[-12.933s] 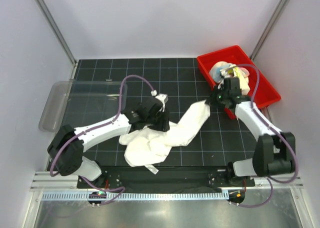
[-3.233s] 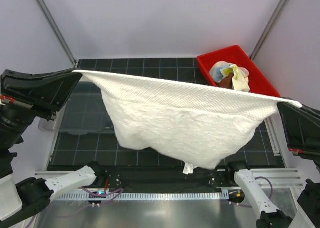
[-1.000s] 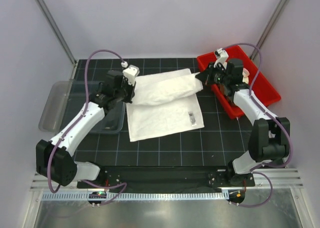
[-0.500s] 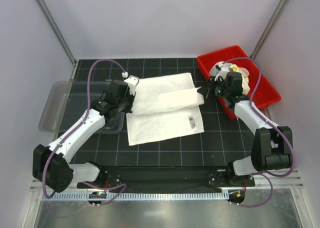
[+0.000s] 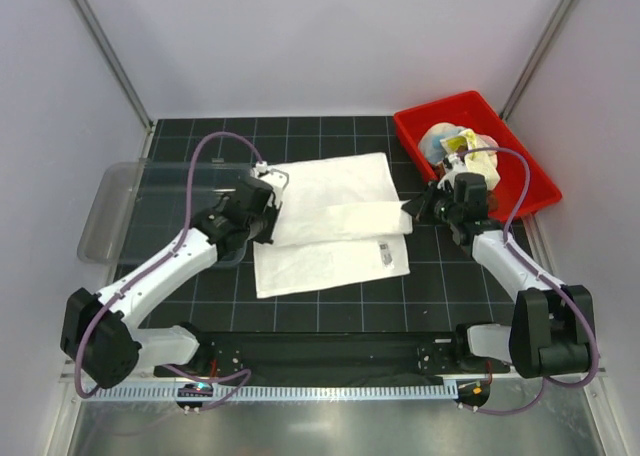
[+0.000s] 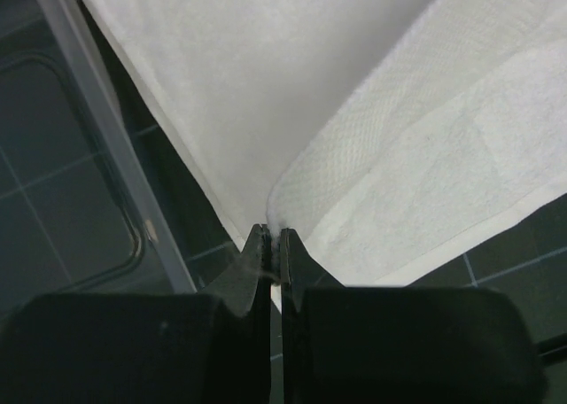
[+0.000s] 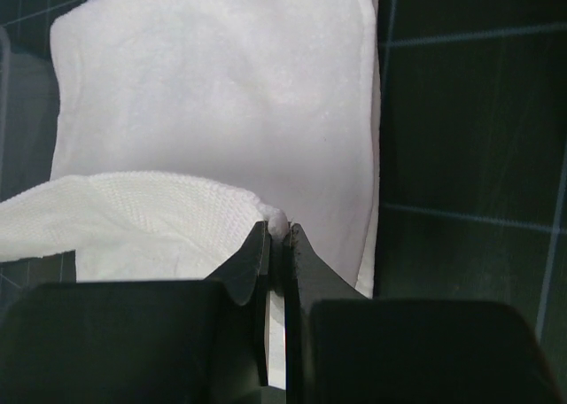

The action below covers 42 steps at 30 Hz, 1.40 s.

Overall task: Fold and stack the towels
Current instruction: Fold the towel

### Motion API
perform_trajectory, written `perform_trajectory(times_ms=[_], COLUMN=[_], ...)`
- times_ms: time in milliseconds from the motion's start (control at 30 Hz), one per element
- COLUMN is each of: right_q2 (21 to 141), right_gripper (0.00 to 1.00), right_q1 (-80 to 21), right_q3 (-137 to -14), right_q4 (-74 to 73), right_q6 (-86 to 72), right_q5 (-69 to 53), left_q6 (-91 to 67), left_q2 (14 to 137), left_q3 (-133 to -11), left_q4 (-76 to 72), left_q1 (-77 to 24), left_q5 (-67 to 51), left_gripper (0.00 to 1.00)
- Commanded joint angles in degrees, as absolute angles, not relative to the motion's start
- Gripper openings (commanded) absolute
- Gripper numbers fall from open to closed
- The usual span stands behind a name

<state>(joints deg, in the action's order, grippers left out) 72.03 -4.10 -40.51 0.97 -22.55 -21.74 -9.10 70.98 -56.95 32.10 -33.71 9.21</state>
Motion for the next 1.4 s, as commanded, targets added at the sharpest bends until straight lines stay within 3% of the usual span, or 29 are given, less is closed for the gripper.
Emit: perform_trajectory(times_ms=[0,400,533,667,800,1033,1367], right_q2=[70.8,61.5,57.0,54.9,56.1,60.3,53.5], right_gripper=[0.01,0.01,0.01,0.01,0.01,0.01,0.01], right_q1=[-4.1,-4.1,-4.0,-4.0,-4.1,-4.1,-4.0], right_q3=[-36.1,-34.8,-34.6,-34.6,-36.3,-47.4,-35.1], right_q4=[2.9,-11.2,-15.0,-14.7,-9.2,-14.0,-15.3], right_q6=[-28.6,-30.2,-30.5,-30.2,-29.0,-24.1,-26.3], right_q5=[-18.3,-0.5,6.8,5.5,-2.7,-3.7,-7.2], left_q6=[-15.5,-26.0,-25.3,-23.1,-18.4,-12.3,-21.3], left_q2=[71.6,91.0,97.4,101.1,97.5,86.2,75.2], left_q3=[-55.2,-56.5,-62.1,-68.5,-74.5,-82.6,-60.0], left_q4=[33.9,27.2,26.2,28.8,36.4,47.5,42.5], left_q1=[-38.0,-45.0,-45.2,-45.3,-45.3,-45.3,-46.4], left_q5=[12.0,16.1,16.1,18.2,25.3,30.2,20.8], left_gripper=[0.00,0.00,0.00,0.00,0.00,0.00,0.00])
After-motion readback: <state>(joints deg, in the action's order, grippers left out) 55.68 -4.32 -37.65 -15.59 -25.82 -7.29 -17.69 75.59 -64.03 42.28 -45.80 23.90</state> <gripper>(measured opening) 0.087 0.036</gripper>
